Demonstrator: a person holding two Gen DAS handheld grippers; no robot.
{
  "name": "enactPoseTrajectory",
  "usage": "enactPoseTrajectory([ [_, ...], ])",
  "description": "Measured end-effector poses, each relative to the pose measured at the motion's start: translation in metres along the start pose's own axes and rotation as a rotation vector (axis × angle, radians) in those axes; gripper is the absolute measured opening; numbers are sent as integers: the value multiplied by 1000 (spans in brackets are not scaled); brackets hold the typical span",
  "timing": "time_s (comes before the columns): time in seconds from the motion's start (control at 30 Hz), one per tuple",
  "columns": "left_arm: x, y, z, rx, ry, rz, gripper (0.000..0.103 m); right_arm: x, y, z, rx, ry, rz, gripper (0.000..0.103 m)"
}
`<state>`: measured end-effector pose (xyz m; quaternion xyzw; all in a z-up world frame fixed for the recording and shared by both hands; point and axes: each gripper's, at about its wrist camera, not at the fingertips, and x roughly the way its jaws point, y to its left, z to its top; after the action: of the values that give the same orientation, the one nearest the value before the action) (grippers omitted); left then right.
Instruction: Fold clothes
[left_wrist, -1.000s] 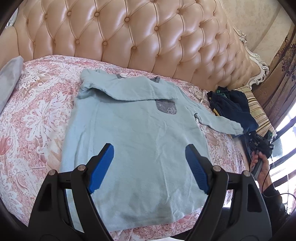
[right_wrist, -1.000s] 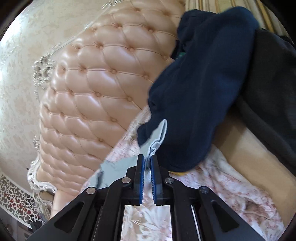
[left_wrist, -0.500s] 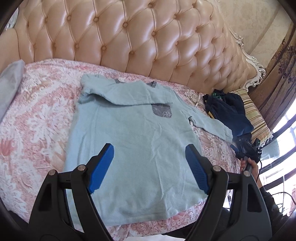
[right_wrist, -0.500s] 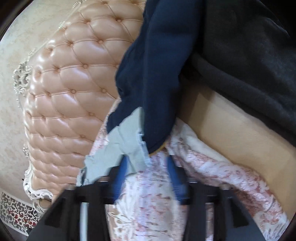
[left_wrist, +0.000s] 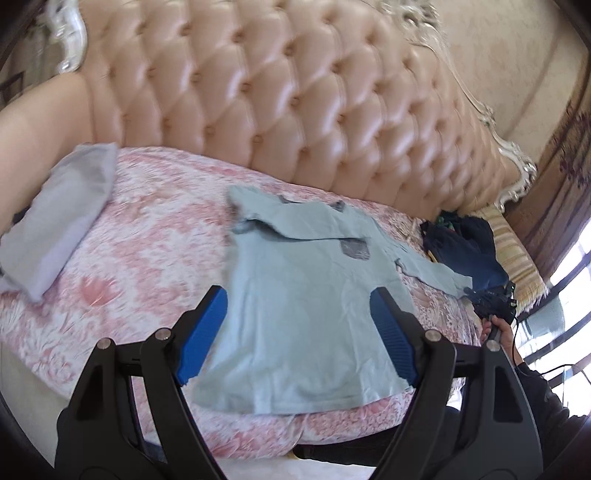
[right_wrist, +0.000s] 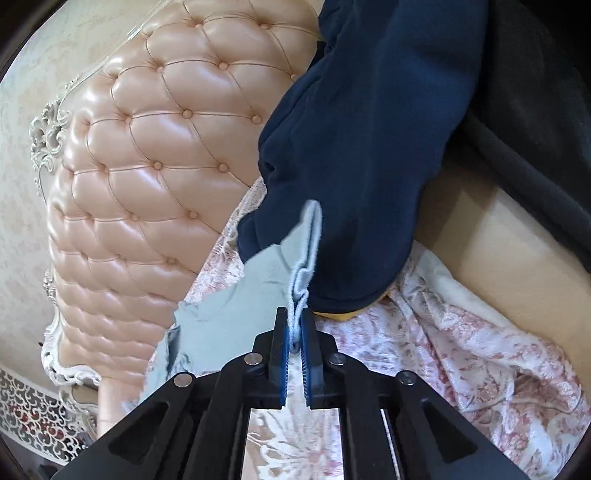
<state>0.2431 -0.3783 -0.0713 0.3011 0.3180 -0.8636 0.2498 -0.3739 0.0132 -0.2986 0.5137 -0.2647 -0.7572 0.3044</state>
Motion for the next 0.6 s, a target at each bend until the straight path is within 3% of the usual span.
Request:
enactPoseTrajectory([
  [0.23, -11, 23, -10, -63, 0, -6, 82, -1, 46, 17, -18, -22, -5, 6],
  [0.43, -24, 35, -10, -86, -31, -37, 82, 21, 136, 30, -122, 22, 1, 6],
  [0.6, -41, 65, -9, -136, -62, -39, 82, 56, 228, 18, -239, 76, 22, 6],
])
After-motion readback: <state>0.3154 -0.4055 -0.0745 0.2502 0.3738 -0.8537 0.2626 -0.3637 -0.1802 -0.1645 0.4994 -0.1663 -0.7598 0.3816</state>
